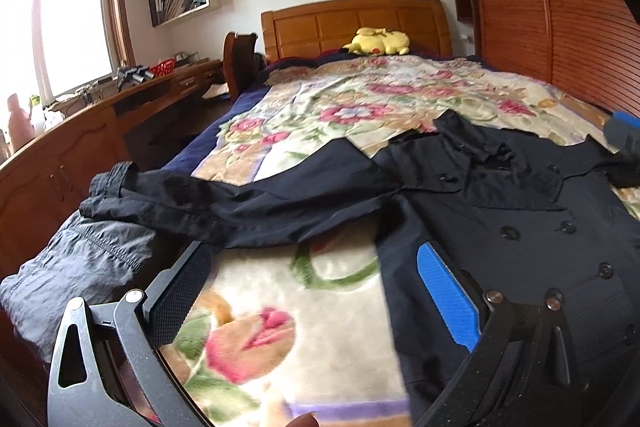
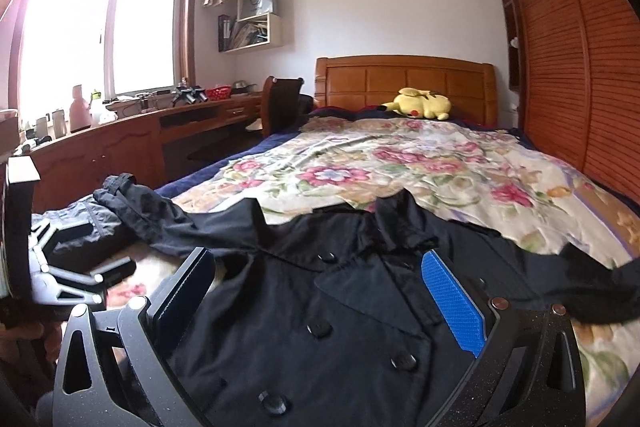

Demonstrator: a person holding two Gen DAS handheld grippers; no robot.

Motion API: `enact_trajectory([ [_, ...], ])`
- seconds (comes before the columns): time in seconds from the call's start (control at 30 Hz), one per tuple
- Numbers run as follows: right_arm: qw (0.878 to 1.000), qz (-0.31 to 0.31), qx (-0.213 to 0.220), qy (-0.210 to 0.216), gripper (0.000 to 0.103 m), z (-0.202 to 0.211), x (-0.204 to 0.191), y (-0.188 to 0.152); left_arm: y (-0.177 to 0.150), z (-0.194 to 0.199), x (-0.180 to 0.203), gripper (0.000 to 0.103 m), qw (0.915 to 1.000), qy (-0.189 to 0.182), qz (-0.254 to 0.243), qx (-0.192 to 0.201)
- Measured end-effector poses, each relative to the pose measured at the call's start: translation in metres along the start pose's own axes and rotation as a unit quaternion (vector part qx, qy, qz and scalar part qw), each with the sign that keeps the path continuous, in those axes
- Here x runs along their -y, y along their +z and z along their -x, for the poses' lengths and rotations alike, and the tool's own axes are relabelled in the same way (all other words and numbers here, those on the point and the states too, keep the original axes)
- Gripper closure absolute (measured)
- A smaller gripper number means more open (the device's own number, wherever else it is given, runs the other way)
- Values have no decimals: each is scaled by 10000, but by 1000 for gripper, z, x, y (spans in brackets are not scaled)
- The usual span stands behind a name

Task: Fold large clothes
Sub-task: 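Move the left tool toward the outstretched black coat sleeve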

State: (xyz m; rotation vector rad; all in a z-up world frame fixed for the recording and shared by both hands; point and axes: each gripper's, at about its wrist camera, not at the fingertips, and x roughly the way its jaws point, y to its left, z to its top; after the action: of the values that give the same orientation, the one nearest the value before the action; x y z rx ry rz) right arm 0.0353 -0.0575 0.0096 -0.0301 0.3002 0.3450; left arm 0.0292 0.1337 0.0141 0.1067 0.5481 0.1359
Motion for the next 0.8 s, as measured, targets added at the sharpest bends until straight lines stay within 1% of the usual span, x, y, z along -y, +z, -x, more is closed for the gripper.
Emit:
enact_trajectory([
  [0.1,9999,-100,-28,79,0,-10,1,-1,-2,-11,-10,0,9999,20,47,-155],
  [0.2,9996,-188,-112,155,0,-22,5,-5,-2,-23,-20,0,9994,-36,135,-305],
  [0.27,9996,-133,-208,157,0,-30,7,-9,-2,-32,-27,0,9990,-47,146,-412],
  [0.37,9991,-61,-400,150,0,-42,13,-15,2,-47,-39,0,9984,38,118,-553],
  [0.47,9980,-44,-592,208,0,-55,19,-20,8,-63,-55,0,9973,1,209,-704],
  [0.63,9963,1,-799,302,0,-69,22,-20,14,-92,-81,0,9936,-57,560,-982],
  [0.67,9961,25,-826,303,0,-71,15,-15,14,-98,-85,1,9924,-75,644,-1046],
  [0.8,9954,112,-897,306,0,-73,10,-8,13,-117,-102,9,9871,-135,1009,-1235],
])
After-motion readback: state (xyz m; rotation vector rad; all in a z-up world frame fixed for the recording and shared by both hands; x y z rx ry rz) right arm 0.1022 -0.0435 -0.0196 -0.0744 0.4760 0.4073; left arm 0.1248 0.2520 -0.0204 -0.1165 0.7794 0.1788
